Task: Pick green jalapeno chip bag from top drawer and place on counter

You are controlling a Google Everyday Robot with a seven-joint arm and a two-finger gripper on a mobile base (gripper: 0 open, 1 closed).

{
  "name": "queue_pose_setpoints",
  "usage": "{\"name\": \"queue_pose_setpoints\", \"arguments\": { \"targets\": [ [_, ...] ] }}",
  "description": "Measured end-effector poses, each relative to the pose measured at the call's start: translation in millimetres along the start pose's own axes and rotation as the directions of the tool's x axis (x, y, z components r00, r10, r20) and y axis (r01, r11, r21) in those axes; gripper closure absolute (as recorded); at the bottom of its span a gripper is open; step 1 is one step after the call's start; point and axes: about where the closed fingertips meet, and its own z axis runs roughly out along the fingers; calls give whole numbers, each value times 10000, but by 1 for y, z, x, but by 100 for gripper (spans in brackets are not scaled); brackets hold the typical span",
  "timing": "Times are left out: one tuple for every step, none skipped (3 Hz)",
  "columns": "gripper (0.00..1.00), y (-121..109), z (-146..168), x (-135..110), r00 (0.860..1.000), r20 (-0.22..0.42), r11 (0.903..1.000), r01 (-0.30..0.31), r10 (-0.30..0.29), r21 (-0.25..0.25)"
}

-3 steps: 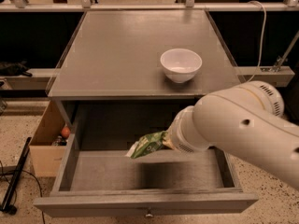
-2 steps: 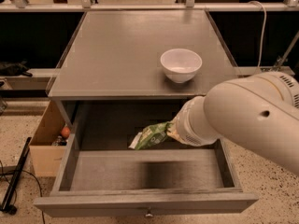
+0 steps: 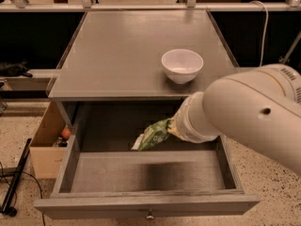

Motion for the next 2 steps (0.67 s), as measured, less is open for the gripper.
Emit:
{"name": "queue_pose_setpoints", "arguments": {
  "targets": [
    [100, -20, -16, -23, 9983, -49, 9967, 579, -577, 568],
    [100, -45, -41, -74, 9874, -87, 9792, 1581, -1583, 1270]
  ]
}}
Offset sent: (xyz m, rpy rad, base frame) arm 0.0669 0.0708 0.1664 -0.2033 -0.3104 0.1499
